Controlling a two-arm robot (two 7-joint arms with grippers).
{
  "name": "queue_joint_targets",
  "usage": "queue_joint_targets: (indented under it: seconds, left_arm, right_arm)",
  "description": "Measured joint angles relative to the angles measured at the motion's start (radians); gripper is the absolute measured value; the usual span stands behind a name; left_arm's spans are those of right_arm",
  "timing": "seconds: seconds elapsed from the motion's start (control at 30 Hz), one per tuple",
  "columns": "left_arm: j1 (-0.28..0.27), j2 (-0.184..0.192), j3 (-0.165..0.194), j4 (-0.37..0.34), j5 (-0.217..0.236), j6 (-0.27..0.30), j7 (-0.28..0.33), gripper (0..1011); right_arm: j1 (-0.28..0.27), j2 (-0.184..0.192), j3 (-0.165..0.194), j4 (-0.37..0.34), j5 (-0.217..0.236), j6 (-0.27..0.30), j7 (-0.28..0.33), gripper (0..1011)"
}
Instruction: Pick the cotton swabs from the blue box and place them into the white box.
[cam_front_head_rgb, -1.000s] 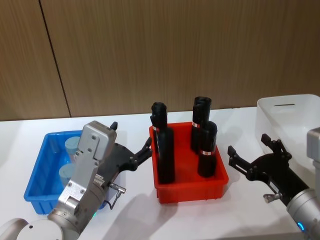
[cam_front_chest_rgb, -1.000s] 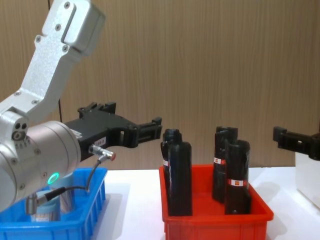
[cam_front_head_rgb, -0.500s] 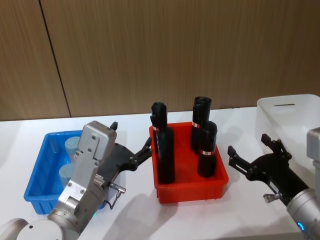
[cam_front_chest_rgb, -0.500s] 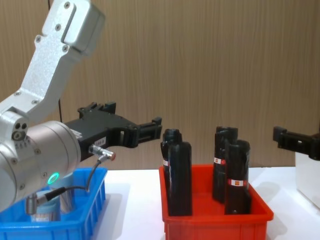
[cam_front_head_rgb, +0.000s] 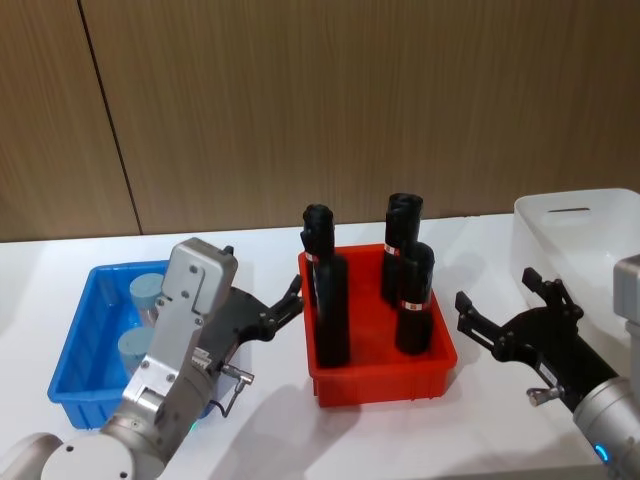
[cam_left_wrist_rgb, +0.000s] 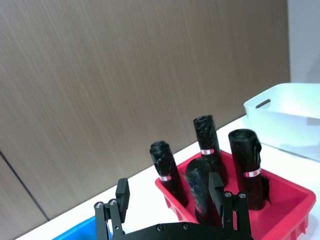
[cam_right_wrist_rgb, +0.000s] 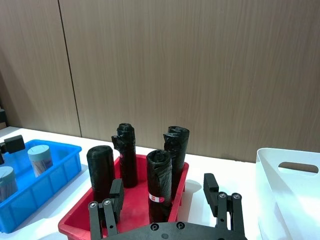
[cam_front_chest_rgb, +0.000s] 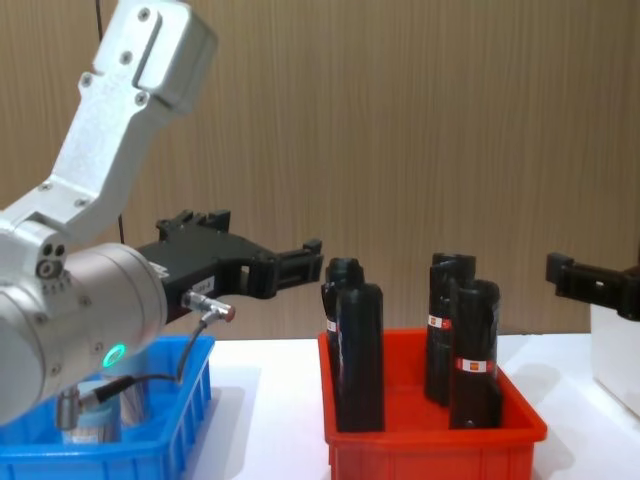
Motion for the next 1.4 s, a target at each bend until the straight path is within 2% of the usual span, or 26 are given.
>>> queue_joint_targets:
  seconds: [0.23,0.27,0.43,0.47,0.57,0.77,1.1,1.4]
  left_arm:
    - [-0.013,-0.024,0.0,0.008,-0.004,0.097,0.054,1004]
    - [-0.013,-0.024,0.0,0.008,-0.004,0.097,0.054,1004]
    - [-0.027,-0.042,-0.008,0.023,-0.023,0.186,0.096,1004]
    - [-0.027,-0.042,-0.008,0.023,-0.023,0.186,0.096,1004]
    - [-0.035,-0.048,-0.018,0.035,-0.041,0.239,0.119,1004]
    - [-0.039,-0.049,-0.04,0.052,-0.079,0.304,0.156,1004]
    - [-0.014,-0.028,-0.081,0.056,-0.155,0.355,0.23,1004]
    - [0.03,0.008,-0.119,0.039,-0.22,0.359,0.276,1004]
  right_arm:
    - [0.0,0.0,0.0,0.0,0.0,0.0,0.0,1002]
    - [0.0,0.0,0.0,0.0,0.0,0.0,0.0,1002]
    - [0.0,0.0,0.0,0.0,0.0,0.0,0.0,1002]
    - [0.0,0.0,0.0,0.0,0.0,0.0,0.0,1002]
    - [0.0,0.0,0.0,0.0,0.0,0.0,0.0,1002]
    - [0.0,0.0,0.0,0.0,0.0,0.0,0.0,1002]
    - [0.0,0.0,0.0,0.0,0.0,0.0,0.0,1002]
    - [0.0,0.0,0.0,0.0,0.0,0.0,0.0,1002]
